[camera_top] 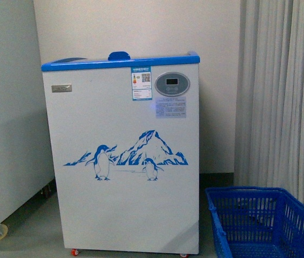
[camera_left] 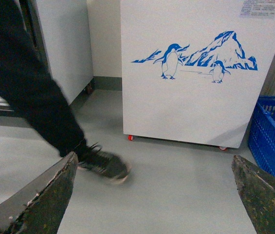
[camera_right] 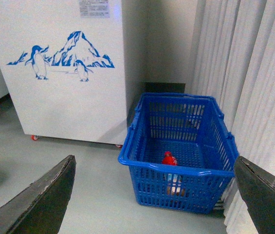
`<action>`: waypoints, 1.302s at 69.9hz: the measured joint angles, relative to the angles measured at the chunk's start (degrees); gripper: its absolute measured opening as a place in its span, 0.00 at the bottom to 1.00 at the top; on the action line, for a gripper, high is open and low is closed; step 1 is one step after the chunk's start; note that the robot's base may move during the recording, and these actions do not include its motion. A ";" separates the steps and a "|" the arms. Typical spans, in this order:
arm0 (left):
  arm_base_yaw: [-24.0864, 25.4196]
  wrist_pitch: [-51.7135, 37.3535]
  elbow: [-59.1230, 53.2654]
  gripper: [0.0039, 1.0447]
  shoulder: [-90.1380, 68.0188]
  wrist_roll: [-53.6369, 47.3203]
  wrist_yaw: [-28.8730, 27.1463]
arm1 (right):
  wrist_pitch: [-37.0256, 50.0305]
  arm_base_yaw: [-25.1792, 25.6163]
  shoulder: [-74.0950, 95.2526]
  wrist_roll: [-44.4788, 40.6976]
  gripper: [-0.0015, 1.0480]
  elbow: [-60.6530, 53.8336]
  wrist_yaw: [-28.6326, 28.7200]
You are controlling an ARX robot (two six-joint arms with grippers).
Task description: Put drink in fridge
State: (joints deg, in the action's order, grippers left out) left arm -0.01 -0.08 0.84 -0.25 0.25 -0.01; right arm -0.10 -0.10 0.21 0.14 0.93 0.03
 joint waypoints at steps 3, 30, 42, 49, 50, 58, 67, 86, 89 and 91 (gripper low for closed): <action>0.00 0.00 0.00 0.92 0.00 0.00 0.00 | 0.00 0.00 0.00 0.00 0.93 0.00 0.00; 0.00 0.00 0.00 0.92 0.00 0.00 0.02 | 0.00 0.00 0.00 0.00 0.93 0.00 0.00; 0.00 0.00 0.00 0.92 0.00 0.00 0.00 | 0.00 0.00 0.00 0.00 0.93 0.00 0.00; 0.00 0.00 0.00 0.92 0.00 0.00 0.00 | 0.00 0.00 0.00 0.00 0.93 0.00 0.00; 0.00 0.00 0.00 0.92 0.00 0.00 0.00 | 0.00 0.00 0.00 0.00 0.93 0.00 0.00; 0.00 0.00 0.00 0.92 0.00 0.00 0.00 | 0.00 0.00 -0.02 0.00 0.93 0.00 0.02; 0.00 0.00 0.00 0.92 0.00 0.00 0.02 | 0.00 0.00 0.00 0.00 0.93 0.00 0.00; 0.00 0.00 0.00 0.92 0.00 0.00 0.00 | 0.00 0.00 0.00 0.00 0.93 0.00 0.00; 0.00 0.00 0.00 0.92 0.00 0.00 0.02 | 0.00 0.00 0.00 0.00 0.93 0.00 0.02; 0.00 0.00 0.00 0.92 0.00 0.00 0.00 | 0.00 0.00 0.00 0.00 0.93 0.00 0.00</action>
State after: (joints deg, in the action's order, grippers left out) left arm -0.01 -0.08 0.84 -0.25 0.25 -0.01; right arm -0.10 -0.10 0.21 0.14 0.93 0.03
